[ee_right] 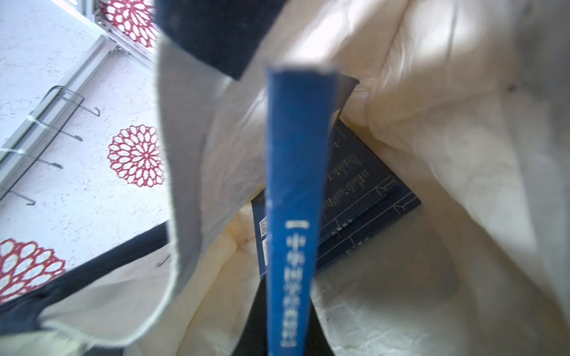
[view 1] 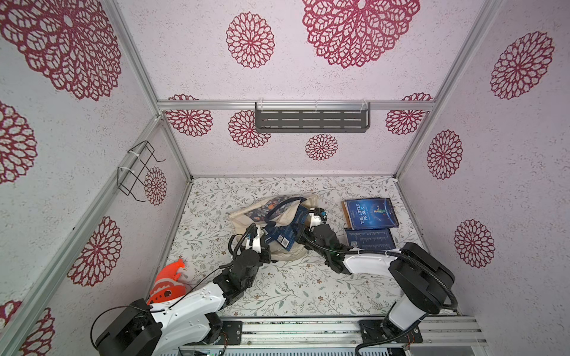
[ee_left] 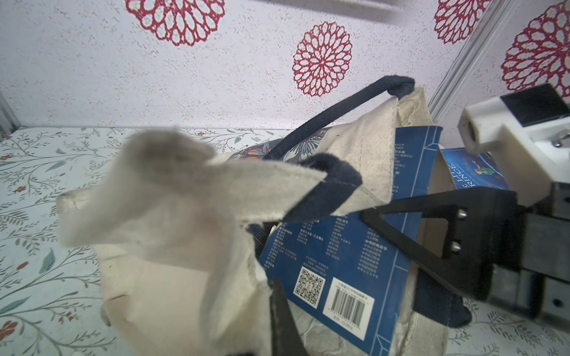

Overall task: Take out the books from the canvas bag
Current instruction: Pick up the book from the canvas bag.

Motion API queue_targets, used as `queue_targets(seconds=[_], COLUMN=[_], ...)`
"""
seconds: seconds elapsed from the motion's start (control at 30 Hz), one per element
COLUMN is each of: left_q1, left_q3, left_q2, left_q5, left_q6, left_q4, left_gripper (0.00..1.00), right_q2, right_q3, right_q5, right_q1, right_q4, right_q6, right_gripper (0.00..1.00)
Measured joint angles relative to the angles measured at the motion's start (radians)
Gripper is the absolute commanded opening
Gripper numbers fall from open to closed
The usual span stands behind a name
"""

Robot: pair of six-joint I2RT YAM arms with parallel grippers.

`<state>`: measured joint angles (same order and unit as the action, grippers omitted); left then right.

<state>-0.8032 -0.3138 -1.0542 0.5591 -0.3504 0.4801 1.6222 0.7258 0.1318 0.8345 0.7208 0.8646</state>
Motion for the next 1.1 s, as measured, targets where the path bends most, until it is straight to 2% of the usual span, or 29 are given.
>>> queue_targets(seconds=[0.27, 0.77, 0.97, 1.1], left_q1=[0.008, 0.060, 0.063, 0.064], left_q3=[0.000, 0.000, 0.000, 0.000], left_q2=[0.000, -0.002, -0.008, -0.008], left_q5=[0.007, -0.013, -0.028, -0.028], left_q6=[-0.009, -0.066, -0.074, -0.078], left_q4=[0.001, 0.008, 0.008, 0.008], left_gripper=[0.00, 0.00, 0.00, 0.00], right_q2=[-0.085, -0.390, -0.554, -0.679], right_q3=[-0.076, -0.216, -0.255, -0.259], right_q5=[-0.017, -0.053, 0.006, 0.097], right_q1=[0.002, 0.019, 0.019, 0.019], right_q4=[0.011, -0.016, -0.098, -0.154], right_q6=[-0.041, -0.129, -0.167, -0.192], right_gripper=[0.00, 0.00, 0.00, 0.00])
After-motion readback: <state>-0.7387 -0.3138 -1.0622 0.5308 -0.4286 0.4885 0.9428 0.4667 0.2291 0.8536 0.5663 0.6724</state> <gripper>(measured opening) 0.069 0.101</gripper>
